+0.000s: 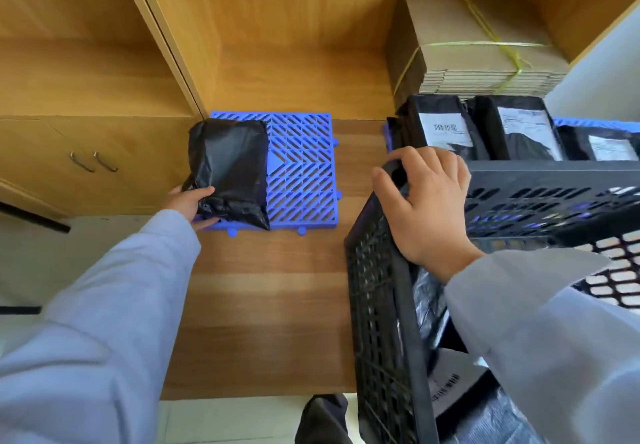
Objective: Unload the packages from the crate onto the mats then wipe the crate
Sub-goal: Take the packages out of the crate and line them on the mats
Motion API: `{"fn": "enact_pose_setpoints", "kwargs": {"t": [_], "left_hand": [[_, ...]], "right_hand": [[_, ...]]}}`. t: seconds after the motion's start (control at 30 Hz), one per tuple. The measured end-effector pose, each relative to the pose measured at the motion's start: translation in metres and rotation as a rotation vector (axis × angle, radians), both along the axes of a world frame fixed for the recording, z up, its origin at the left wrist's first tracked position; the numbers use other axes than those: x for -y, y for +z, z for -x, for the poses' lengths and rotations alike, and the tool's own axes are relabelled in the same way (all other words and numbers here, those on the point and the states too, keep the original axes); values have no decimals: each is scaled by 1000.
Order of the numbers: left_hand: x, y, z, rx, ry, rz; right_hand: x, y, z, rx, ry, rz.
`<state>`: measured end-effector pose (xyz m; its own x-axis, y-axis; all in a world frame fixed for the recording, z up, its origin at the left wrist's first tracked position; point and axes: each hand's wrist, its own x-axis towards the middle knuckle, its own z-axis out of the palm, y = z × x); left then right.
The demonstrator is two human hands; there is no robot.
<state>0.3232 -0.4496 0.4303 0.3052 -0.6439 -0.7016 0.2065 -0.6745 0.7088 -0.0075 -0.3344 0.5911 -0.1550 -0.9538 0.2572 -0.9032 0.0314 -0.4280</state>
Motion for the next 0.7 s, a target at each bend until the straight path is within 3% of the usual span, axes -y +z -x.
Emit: {"fn": "enact_pose_setpoints", "kwargs": {"t": [0.23,0.33,0.43,0.5,0.6,0.7], "left_hand": [[13,-25,-22,440,-139,-16],[15,-16,-22,479,-130,-2],[-25,78,38,548,-22,228],[-46,117,71,499,-2,425],[-87,167,124,352,-150,677],[-137,214,186,288,-418,896]], "right_hand": [[1,4,-1,71,22,-10],[-5,15,6,196,94,-24],[-26,33,26,359,101,52],[-45,40,47,477,47,33],[-79,44,89,687,-31,-143],[-123,41,128,714,-21,-400]]}}
